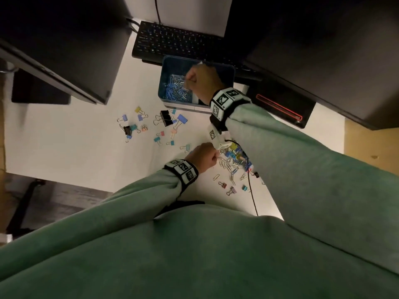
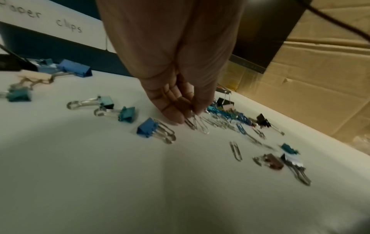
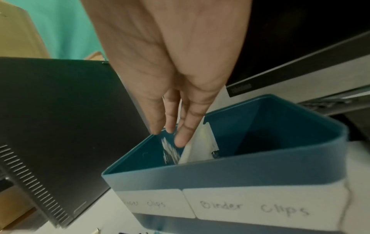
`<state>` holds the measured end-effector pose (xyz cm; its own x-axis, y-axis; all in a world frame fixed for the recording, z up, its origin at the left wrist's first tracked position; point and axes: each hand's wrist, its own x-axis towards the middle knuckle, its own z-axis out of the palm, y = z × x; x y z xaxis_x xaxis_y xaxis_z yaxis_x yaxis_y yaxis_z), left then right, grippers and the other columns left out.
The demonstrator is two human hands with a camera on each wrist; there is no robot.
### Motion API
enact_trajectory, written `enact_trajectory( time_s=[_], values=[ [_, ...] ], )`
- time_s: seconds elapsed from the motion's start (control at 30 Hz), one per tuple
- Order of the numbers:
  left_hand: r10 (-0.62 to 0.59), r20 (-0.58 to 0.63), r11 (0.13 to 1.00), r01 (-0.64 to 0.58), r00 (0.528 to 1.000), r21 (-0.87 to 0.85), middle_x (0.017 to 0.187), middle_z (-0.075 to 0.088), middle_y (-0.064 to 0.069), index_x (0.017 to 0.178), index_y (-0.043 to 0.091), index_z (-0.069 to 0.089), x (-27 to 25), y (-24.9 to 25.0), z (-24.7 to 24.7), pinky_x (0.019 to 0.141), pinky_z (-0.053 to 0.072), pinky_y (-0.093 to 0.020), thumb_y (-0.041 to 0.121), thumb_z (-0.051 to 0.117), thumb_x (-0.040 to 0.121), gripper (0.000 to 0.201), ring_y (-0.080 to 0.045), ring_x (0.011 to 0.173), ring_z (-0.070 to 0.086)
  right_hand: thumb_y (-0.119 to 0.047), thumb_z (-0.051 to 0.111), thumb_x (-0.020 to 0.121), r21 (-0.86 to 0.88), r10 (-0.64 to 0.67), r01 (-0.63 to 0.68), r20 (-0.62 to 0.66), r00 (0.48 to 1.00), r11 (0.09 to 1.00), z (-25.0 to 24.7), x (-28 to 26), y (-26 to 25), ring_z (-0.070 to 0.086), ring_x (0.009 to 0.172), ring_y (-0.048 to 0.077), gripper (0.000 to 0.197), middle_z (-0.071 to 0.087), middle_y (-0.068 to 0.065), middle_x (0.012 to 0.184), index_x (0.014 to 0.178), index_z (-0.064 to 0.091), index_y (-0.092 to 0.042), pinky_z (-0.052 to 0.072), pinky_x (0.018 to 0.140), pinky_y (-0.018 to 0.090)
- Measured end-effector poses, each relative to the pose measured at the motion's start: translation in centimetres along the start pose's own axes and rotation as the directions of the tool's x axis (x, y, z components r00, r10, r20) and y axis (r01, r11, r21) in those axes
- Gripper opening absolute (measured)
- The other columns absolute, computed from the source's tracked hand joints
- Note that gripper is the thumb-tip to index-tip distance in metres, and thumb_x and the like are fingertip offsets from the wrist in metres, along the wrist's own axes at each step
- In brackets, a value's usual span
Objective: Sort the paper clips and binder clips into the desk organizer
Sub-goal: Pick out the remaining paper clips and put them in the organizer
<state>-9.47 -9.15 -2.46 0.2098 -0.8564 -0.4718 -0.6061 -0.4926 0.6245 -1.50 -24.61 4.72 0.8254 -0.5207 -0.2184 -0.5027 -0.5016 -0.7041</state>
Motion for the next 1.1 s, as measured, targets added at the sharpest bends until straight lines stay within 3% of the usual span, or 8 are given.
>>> enact_trajectory(
  time_s=[0.2, 0.33, 0.43, 0.53, 0.63, 0.8, 0.93, 1.1],
  values=[
    [-0.015, -0.089, 0.964, -0.010, 0.996, -0.265, 0.089, 0.067, 0.003, 0.096, 0.013, 0.065, -2.2, 0.5, -6.9, 0.068, 0.046, -0.007, 0.018, 0.065, 0.089, 0.008, -0.003, 0.076, 0.062, -0.017, 0.059, 0.092, 0.123, -0.017, 0.040, -0.181, 0.983, 0.992, -2.9, -6.5, 4.6, 0.063, 0.093, 0.016, 0.017, 0.069, 0.006, 0.104, 0.105, 0.068, -0.010, 0.051, 0.083, 0.026],
    [-0.137, -0.328, 0.903, -0.018, 0.935, -0.429, 0.089, 0.070, 0.002, 0.094, 0.015, 0.067, -1.5, -0.7, -13.9, 0.067, 0.057, -0.020, 0.011, 0.060, 0.089, 0.009, -0.008, 0.072, 0.067, -0.018, 0.058, 0.094, 0.110, 0.122, -0.106, -0.150, 0.981, 0.988, -2.8, -13.7, 9.1, 0.059, 0.081, 0.008, 0.011, 0.066, 0.000, 0.100, 0.101, 0.064, -0.015, 0.045, 0.069, 0.010],
    [-0.209, -0.511, 0.960, 0.077, 0.833, -0.267, 0.087, 0.071, 0.001, 0.088, 0.015, 0.069, 1.8, -2.7, -18.0, 0.080, 0.056, -0.031, 0.012, 0.059, 0.084, 0.011, -0.011, 0.076, 0.066, -0.018, 0.055, 0.092, -0.090, 0.162, -0.166, -0.053, 0.985, 0.982, -0.8, -17.3, 12.1, 0.062, 0.082, 0.020, 0.011, 0.065, 0.003, 0.099, 0.096, 0.066, -0.017, 0.052, 0.072, 0.030],
    [-0.222, -0.524, 0.975, 0.199, 0.822, -0.101, 0.093, 0.071, -0.008, 0.091, 0.011, 0.067, 4.1, -3.9, -19.0, 0.086, 0.053, -0.036, 0.020, 0.062, 0.085, 0.013, -0.024, 0.089, 0.065, -0.019, 0.050, 0.093, -0.258, 0.214, -0.213, -0.025, 0.977, 0.942, 0.3, -19.0, 13.2, 0.061, 0.082, 0.027, 0.014, 0.059, 0.006, 0.097, 0.097, 0.063, -0.016, 0.042, 0.067, 0.027],
    [-0.067, -0.595, 0.997, 0.083, 0.801, 0.000, 0.100, 0.062, -0.009, 0.093, 0.014, 0.062, 3.8, -2.1, -15.7, 0.082, 0.051, -0.034, 0.024, 0.061, 0.086, 0.012, -0.020, 0.087, 0.060, -0.021, 0.055, 0.092, -0.342, 0.190, -0.184, -0.017, 0.982, 0.922, 0.8, -20.3, 13.9, 0.057, 0.084, 0.025, 0.016, 0.054, 0.007, 0.103, 0.106, 0.060, -0.014, 0.048, 0.067, 0.030],
    [0.126, -0.146, 0.970, -0.091, 0.981, 0.225, 0.104, 0.056, -0.007, 0.102, 0.014, 0.060, 1.6, 1.9, -3.6, 0.078, 0.052, -0.037, 0.025, 0.059, 0.090, 0.016, -0.021, 0.089, 0.059, -0.020, 0.036, 0.091, -0.459, 0.204, -0.173, 0.018, 0.979, 0.871, 1.6, -21.7, 15.5, 0.054, 0.097, 0.024, 0.027, 0.054, 0.006, 0.113, 0.110, 0.055, -0.020, 0.055, 0.071, 0.037],
    [0.164, -0.062, 0.946, -0.139, 0.984, 0.291, 0.110, 0.054, -0.012, 0.110, 0.010, 0.058, 2.2, 2.1, 0.9, 0.082, 0.052, -0.044, 0.024, 0.062, 0.089, 0.025, -0.029, 0.098, 0.055, -0.008, 0.050, 0.091, -0.389, 0.279, -0.273, -0.041, 0.959, 0.880, 0.4, -22.4, 16.5, 0.058, 0.100, 0.029, 0.027, 0.055, 0.011, 0.114, 0.117, 0.057, -0.010, 0.050, 0.077, 0.034],
    [0.194, -0.093, 0.935, -0.155, 0.976, 0.320, 0.104, 0.055, -0.011, 0.097, 0.008, 0.061, 2.4, 1.1, 1.3, 0.080, 0.051, -0.037, 0.026, 0.063, 0.089, 0.020, -0.026, 0.095, 0.054, -0.014, 0.053, 0.093, -0.246, 0.348, -0.348, -0.046, 0.936, 0.904, -1.0, -22.6, 16.7, 0.058, 0.104, 0.033, 0.021, 0.060, 0.014, 0.112, 0.111, 0.058, -0.007, 0.045, 0.080, 0.033]
  ],
)
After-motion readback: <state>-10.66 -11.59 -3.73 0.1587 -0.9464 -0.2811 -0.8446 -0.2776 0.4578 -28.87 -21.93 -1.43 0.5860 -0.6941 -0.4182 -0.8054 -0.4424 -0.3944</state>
